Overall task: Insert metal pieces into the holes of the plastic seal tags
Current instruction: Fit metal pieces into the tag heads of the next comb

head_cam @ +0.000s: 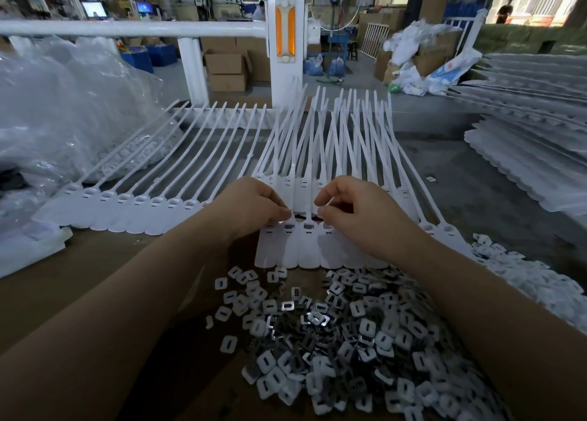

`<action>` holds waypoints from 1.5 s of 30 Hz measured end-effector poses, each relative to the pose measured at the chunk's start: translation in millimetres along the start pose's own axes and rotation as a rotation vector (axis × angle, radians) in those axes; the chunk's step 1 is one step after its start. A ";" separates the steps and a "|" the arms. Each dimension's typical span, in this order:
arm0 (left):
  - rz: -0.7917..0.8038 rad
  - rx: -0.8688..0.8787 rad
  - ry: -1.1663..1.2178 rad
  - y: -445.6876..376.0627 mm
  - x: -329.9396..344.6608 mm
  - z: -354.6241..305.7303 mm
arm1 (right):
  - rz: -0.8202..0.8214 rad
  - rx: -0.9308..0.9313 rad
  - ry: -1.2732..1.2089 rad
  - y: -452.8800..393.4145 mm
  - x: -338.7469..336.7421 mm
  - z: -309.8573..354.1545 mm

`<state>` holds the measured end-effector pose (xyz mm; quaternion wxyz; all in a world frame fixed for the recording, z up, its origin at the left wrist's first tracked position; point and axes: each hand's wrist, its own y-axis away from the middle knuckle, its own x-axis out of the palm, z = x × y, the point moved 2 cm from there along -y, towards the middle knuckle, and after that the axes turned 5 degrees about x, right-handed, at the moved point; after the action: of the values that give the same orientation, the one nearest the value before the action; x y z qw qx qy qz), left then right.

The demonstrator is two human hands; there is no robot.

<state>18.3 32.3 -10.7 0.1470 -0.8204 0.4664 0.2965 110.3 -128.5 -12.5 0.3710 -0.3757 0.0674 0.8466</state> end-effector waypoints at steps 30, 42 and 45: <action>0.123 -0.156 0.044 -3.6 -4.4 -0.4 | 0.051 0.056 0.016 -0.7 2.4 -3.7; 0.132 -0.193 0.055 -2.7 -2.2 -0.1 | 0.067 0.069 0.025 0.8 2.2 -1.9; 0.134 -0.173 0.026 -2.9 -2.3 -0.6 | 0.071 0.070 0.022 1.2 2.4 -2.0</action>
<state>20.1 35.1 -8.9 0.0496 -0.8007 0.4948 0.3341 109.6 -128.7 -15.8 0.3529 -0.3692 0.1143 0.8521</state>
